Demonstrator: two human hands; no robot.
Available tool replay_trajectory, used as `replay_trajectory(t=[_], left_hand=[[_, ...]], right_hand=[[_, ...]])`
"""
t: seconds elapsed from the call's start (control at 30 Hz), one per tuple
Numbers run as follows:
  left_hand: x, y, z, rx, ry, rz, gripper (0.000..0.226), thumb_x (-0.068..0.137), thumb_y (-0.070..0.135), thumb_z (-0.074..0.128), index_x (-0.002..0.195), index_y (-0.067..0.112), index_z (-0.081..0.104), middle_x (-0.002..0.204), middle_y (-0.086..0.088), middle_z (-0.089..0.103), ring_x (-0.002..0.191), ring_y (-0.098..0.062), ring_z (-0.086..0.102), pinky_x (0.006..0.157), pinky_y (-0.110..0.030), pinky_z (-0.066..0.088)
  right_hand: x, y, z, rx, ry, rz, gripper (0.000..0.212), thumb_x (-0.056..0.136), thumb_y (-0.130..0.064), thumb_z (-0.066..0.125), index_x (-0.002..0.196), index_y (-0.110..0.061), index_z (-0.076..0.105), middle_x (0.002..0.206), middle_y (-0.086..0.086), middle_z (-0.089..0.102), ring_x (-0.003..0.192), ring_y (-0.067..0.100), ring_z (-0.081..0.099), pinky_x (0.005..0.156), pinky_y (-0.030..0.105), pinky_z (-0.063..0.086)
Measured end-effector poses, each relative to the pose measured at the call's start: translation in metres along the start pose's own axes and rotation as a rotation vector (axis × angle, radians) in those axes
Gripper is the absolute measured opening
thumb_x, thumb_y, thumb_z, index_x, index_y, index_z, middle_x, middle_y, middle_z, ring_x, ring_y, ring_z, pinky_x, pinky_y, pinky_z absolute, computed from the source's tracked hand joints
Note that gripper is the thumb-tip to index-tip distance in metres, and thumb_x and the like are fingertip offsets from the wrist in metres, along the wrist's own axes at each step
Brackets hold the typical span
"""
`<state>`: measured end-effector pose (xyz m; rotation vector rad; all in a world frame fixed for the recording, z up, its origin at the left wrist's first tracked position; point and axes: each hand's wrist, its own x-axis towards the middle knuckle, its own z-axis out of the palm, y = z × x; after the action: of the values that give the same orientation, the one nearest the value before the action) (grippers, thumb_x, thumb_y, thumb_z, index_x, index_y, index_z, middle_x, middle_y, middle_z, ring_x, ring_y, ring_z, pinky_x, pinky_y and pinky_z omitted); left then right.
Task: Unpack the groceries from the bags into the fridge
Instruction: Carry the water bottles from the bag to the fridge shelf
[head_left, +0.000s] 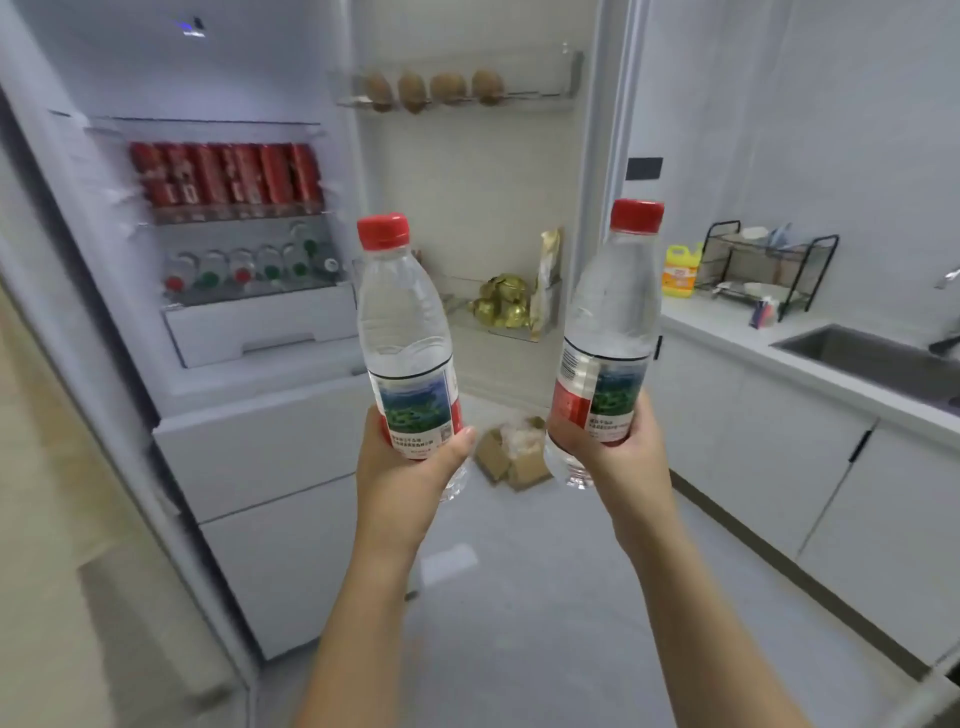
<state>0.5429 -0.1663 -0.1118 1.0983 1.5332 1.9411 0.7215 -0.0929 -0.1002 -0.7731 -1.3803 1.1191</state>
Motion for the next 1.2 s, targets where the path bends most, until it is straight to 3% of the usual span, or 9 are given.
replay_trajectory(t=[0.07,0.17,0.33,0.63,0.8,0.97,1.07,1.2], left_hand=[[-0.008,0.005,-0.012,0.034,0.071,0.017,0.052,0.067,0.026,0.086,0.111,0.032,0.06,0.098,0.012,0.073,0.089,-0.006,0.07,0.076,-0.028,0.054],[-0.019,0.016,-0.032,0.07,0.157,0.037,0.049,0.07,0.021,0.087,0.11,0.033,0.06,0.097,0.013,0.073,0.087,-0.005,0.07,0.078,-0.03,0.054],[-0.029,0.035,-0.061,0.123,0.255,0.077,0.052,0.069,0.027,0.087,0.111,0.035,0.059,0.098,0.016,0.072,0.087,-0.001,0.069,0.076,-0.025,0.053],[-0.023,0.055,-0.109,0.191,0.374,0.146,0.053,0.063,0.031,0.09,0.106,0.037,0.058,0.095,0.02,0.072,0.086,0.001,0.069,0.075,-0.023,0.05],[-0.018,0.058,-0.121,0.211,0.412,0.163,0.057,0.063,0.028,0.091,0.109,0.033,0.059,0.098,0.011,0.072,0.09,-0.008,0.07,0.084,-0.038,0.056],[-0.017,0.057,-0.119,0.225,0.415,0.153,0.062,0.06,0.033,0.09,0.112,0.031,0.058,0.098,0.012,0.072,0.09,-0.007,0.069,0.083,-0.043,0.058],[-0.016,0.055,-0.114,0.228,0.418,0.152,0.059,0.062,0.03,0.09,0.111,0.033,0.057,0.094,0.018,0.072,0.085,0.001,0.068,0.079,-0.033,0.057],[-0.015,0.052,-0.104,0.248,0.407,0.153,0.052,0.065,0.026,0.089,0.102,0.039,0.056,0.089,0.03,0.068,0.082,0.009,0.065,0.066,-0.01,0.047]], right_hand=[[0.001,0.0,0.01,0.029,-0.068,0.004,0.054,0.063,-0.023,0.084,0.112,-0.03,0.06,0.1,-0.004,0.073,0.092,0.014,0.07,0.076,0.029,0.057],[0.0,-0.002,0.028,0.077,-0.164,-0.003,0.056,0.062,-0.021,0.085,0.111,-0.029,0.059,0.097,-0.004,0.072,0.089,0.014,0.07,0.069,0.024,0.057],[-0.008,-0.012,0.066,0.149,-0.292,-0.028,0.053,0.062,-0.02,0.084,0.107,-0.03,0.059,0.091,-0.007,0.072,0.081,0.007,0.069,0.066,0.018,0.053],[-0.017,-0.03,0.126,0.215,-0.394,-0.083,0.05,0.07,-0.003,0.084,0.109,-0.023,0.058,0.09,-0.004,0.072,0.077,0.007,0.068,0.065,0.018,0.054],[-0.018,-0.032,0.142,0.204,-0.407,-0.098,0.054,0.07,-0.008,0.085,0.113,-0.024,0.058,0.094,-0.004,0.073,0.082,0.009,0.069,0.068,0.02,0.055],[-0.014,-0.032,0.145,0.19,-0.415,-0.085,0.059,0.069,-0.012,0.086,0.118,-0.026,0.056,0.1,-0.005,0.072,0.088,0.01,0.069,0.072,0.024,0.057],[-0.011,-0.031,0.143,0.188,-0.417,-0.073,0.06,0.069,-0.013,0.086,0.119,-0.026,0.055,0.099,-0.007,0.072,0.087,0.007,0.069,0.071,0.022,0.056],[-0.004,-0.027,0.135,0.189,-0.423,-0.066,0.055,0.07,-0.01,0.085,0.116,-0.025,0.057,0.097,-0.004,0.072,0.086,0.01,0.069,0.073,0.026,0.056]])
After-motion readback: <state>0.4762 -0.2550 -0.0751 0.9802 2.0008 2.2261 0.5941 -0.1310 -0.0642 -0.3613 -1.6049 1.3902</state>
